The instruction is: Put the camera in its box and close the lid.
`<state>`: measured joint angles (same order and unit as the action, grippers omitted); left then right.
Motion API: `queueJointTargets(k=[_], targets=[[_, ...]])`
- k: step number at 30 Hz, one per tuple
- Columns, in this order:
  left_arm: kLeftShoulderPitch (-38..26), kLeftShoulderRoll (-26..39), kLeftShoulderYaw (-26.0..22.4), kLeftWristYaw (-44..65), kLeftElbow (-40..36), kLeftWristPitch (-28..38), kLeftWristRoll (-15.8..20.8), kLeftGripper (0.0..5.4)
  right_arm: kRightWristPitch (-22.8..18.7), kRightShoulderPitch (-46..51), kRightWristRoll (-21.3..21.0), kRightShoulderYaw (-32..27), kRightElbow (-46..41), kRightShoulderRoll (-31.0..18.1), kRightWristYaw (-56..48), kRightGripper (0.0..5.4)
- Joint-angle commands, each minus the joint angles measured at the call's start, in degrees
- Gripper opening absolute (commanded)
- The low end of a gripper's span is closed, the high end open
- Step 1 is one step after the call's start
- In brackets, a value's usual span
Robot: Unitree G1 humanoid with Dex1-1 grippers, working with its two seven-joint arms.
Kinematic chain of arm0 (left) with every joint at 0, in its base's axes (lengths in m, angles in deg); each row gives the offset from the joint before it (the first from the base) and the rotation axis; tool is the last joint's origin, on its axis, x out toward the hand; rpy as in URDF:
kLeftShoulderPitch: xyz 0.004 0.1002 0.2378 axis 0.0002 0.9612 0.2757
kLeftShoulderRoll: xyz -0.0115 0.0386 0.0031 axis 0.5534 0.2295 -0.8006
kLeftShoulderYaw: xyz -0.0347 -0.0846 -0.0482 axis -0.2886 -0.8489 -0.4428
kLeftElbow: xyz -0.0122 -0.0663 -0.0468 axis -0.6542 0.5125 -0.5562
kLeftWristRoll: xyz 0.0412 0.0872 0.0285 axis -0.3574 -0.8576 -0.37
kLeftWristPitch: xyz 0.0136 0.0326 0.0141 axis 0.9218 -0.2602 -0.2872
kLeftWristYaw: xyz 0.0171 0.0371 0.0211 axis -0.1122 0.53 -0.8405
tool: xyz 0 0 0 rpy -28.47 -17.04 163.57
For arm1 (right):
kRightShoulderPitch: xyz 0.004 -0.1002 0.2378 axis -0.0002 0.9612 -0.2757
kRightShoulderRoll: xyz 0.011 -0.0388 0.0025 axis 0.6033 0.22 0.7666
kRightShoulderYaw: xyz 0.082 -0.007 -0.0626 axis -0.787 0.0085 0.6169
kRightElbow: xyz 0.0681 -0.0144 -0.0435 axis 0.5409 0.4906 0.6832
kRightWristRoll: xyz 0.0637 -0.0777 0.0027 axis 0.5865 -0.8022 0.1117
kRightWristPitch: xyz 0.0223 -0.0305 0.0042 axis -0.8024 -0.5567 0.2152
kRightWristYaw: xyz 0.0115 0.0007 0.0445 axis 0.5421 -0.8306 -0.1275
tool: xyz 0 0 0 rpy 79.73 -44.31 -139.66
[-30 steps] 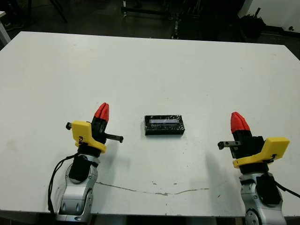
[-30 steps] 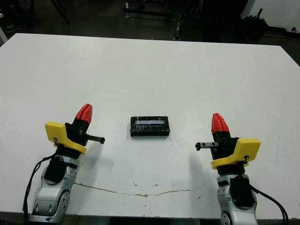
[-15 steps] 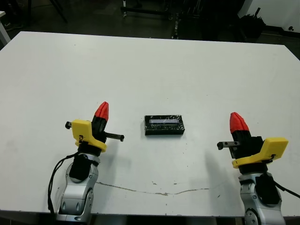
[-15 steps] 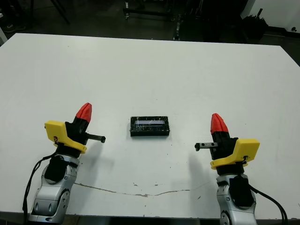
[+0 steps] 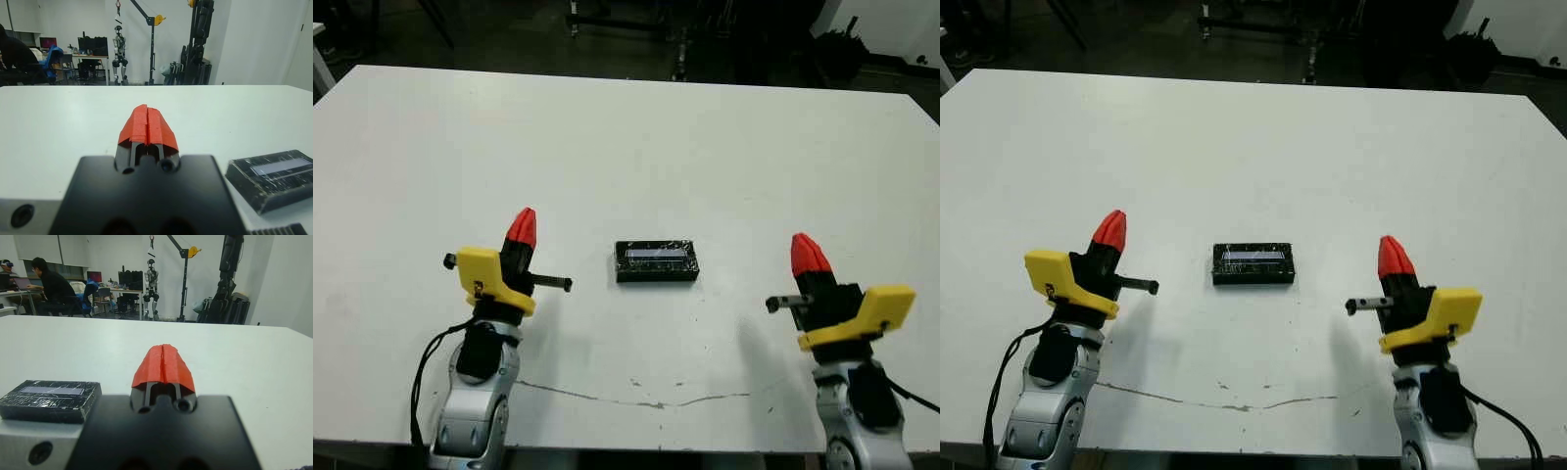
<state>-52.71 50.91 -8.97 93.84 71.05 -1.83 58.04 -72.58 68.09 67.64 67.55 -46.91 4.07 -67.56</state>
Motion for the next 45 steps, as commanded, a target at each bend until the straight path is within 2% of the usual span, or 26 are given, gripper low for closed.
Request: queueJointTargets(k=[1,7,10,13,32,45], targets=[[1.5,0.3,0.1,-0.5,-2.9,-1.3,0.0,0.01,0.5,2.4,-0.4,0.4,-2.4,-0.1,0.4,0.0],[3.9,1.1,0.1,0.2,-5.4,-1.7,0.6,0.01,0.1,5.2,-1.5,1.1,-5.0,0.5,1.6,0.0],[4.2,1.2,0.3,0.2,-5.6,-2.2,0.6,0.01,0.7,5.2,-1.9,1.5,-4.5,0.8,2.1,0.0],[4.6,1.4,0.6,0.2,-6.1,-2.8,0.3,0.01,0.9,5.1,-0.6,1.8,-4.1,1.0,1.4,0.0],[5.5,1.6,1.5,-0.1,-7.4,-4.3,0.3,0.01,2.4,5.8,-2.4,2.3,-3.3,0.9,2.1,0.0],[5.7,1.6,1.5,0.0,-7.2,-3.9,0.2,0.01,1.1,6.3,-2.3,2.3,-4.3,1.1,2.7,0.0]])
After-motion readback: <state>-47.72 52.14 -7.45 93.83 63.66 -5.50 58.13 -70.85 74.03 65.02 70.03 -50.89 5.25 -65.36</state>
